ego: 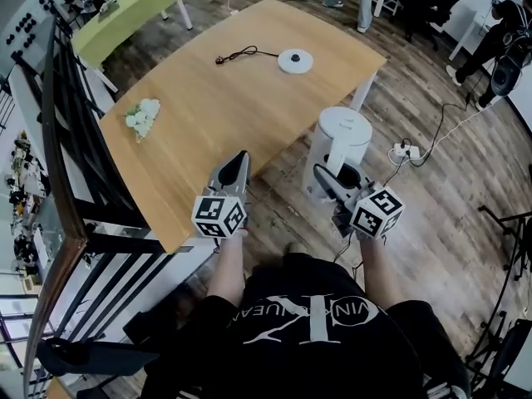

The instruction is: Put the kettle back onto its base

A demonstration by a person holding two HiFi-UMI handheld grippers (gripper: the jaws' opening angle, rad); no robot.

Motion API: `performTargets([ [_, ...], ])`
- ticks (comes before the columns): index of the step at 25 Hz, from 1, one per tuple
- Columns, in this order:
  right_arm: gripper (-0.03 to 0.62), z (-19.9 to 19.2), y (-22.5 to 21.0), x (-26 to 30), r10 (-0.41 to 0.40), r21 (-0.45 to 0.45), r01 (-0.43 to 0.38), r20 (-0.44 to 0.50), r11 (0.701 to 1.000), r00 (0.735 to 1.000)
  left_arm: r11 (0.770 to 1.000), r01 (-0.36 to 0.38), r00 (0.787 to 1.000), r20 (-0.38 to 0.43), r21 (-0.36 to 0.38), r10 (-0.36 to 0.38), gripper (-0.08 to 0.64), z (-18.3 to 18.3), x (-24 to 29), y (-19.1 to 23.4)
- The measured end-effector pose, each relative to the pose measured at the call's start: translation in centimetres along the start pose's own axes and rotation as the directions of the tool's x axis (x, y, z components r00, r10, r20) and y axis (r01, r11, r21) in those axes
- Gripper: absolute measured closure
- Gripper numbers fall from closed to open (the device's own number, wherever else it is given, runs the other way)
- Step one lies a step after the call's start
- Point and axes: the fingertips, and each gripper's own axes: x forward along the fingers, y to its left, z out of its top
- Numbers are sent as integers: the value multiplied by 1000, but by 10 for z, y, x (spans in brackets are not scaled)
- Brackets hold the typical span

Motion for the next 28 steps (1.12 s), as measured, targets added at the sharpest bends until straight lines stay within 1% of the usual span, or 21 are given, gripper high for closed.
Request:
performTargets([
  [9,437,13,-27,14,-1,-7,1,-1,1000,1000,1000,5,1000,-16,10,-4,549,1,30,5],
  [14,437,20,-36,31,18,-18,-18,-5,1000,1000,1000,18,1000,-12,2,-18,549,5,50,17],
  [21,437,48,-65,59,31,-40,-31,5,999,999,999,39,999,15,-8,-38,549,18,103,32],
  [28,437,67,-94,94,36,-52,-36,6,998,999,998,49,999,10,-26,-49,549,22,148,57],
])
